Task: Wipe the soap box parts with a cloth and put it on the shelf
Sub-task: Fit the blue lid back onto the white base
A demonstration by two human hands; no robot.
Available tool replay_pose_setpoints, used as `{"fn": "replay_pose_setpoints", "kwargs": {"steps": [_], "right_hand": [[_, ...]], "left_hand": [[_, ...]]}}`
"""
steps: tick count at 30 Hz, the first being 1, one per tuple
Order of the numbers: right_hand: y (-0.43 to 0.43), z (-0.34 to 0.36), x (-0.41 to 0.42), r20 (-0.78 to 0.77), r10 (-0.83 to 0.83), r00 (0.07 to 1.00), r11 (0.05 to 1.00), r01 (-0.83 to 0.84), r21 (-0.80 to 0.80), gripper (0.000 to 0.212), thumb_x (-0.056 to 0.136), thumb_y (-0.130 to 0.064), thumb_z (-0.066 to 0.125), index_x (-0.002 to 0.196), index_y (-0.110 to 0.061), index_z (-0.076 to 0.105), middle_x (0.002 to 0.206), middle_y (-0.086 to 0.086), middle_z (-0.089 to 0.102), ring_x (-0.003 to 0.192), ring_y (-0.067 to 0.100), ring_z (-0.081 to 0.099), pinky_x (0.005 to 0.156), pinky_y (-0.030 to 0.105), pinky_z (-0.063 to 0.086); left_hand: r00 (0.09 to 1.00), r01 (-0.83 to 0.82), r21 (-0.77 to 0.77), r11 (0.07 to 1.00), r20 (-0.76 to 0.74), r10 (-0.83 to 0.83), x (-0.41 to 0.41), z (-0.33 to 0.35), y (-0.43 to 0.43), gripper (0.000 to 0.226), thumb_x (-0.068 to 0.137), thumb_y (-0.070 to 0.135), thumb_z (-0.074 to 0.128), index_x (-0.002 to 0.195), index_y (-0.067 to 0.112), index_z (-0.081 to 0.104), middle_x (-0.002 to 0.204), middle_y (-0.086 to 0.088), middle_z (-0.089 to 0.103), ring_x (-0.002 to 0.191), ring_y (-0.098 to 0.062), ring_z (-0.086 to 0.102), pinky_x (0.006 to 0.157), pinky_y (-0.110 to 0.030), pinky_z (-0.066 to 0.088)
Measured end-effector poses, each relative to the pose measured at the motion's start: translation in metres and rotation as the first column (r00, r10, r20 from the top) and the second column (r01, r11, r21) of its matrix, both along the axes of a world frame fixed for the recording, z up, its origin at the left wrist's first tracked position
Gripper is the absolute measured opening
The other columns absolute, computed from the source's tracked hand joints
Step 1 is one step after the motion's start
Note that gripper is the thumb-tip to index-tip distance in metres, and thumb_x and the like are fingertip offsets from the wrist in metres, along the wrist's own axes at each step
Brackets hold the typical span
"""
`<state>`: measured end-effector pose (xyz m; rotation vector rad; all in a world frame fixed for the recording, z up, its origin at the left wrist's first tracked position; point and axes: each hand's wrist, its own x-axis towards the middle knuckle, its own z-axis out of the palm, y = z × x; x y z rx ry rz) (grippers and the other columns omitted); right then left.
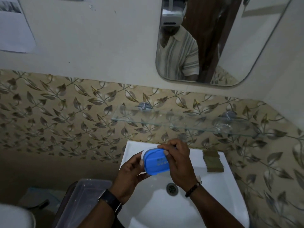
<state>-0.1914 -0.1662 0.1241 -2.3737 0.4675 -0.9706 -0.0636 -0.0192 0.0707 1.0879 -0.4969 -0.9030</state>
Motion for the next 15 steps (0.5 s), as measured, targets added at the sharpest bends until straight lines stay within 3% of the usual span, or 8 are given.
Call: {"fn": "replay_pose_setpoints", "kwargs": {"steps": [5, 9, 12, 15], "right_hand": [[0.008, -0.002, -0.007, 0.025, -0.1, 0.995, 0.994, 0.099, 0.049, 0.033, 0.101, -0.026, 0.04, 0.112, -0.024, 0.071, 0.11, -0.004, 0.05, 0.11, 0.013, 0.043, 0.095, 0.031, 0.038], [0.009, 0.004, -0.013, 0.026, -0.084, 0.996, 0.995, 0.082, 0.059, 0.033, 0.1, -0.026, 0.041, 0.112, -0.021, 0.071, 0.111, 0.0, 0.05, 0.11, 0.013, 0.044, 0.093, 0.014, 0.036], [0.009, 0.007, -0.016, 0.045, -0.043, 0.998, 0.998, 0.041, 0.052, 0.036, 0.1, -0.031, 0.039, 0.113, -0.019, 0.071, 0.111, 0.001, 0.048, 0.109, 0.012, 0.048, 0.091, 0.006, 0.036], [0.006, 0.006, -0.02, 0.081, -0.03, 0.996, 0.997, 0.024, 0.073, 0.027, 0.099, -0.025, 0.048, 0.113, -0.019, 0.071, 0.116, 0.001, 0.045, 0.111, 0.015, 0.051, 0.092, 0.012, 0.042]], "left_hand": [[1.0, 0.027, 0.0, 1.0, -0.004, -0.027, -0.011, 0.007, -0.004, 0.047, 0.088, 0.045, 0.068, 0.131, 0.026, 0.067, 0.135, -0.008, 0.069, 0.123, -0.032, 0.065, 0.093, -0.043, 0.058], [0.997, 0.064, -0.042, 0.997, 0.038, -0.063, -0.017, 0.01, -0.005, 0.063, 0.085, 0.059, 0.069, 0.136, 0.024, 0.062, 0.138, -0.008, 0.066, 0.125, -0.031, 0.064, 0.095, -0.047, 0.057], [0.993, 0.044, -0.054, 0.998, 0.111, -0.037, -0.023, 0.014, -0.007, 0.062, 0.082, 0.052, 0.077, 0.134, 0.022, 0.06, 0.135, -0.009, 0.067, 0.122, -0.032, 0.066, 0.092, -0.05, 0.059], [0.974, -0.021, -0.024, 0.999, 0.225, 0.026, -0.023, 0.017, -0.008, 0.051, 0.079, 0.035, 0.084, 0.126, 0.025, 0.065, 0.126, -0.008, 0.072, 0.117, -0.031, 0.068, 0.088, -0.044, 0.06]]}}
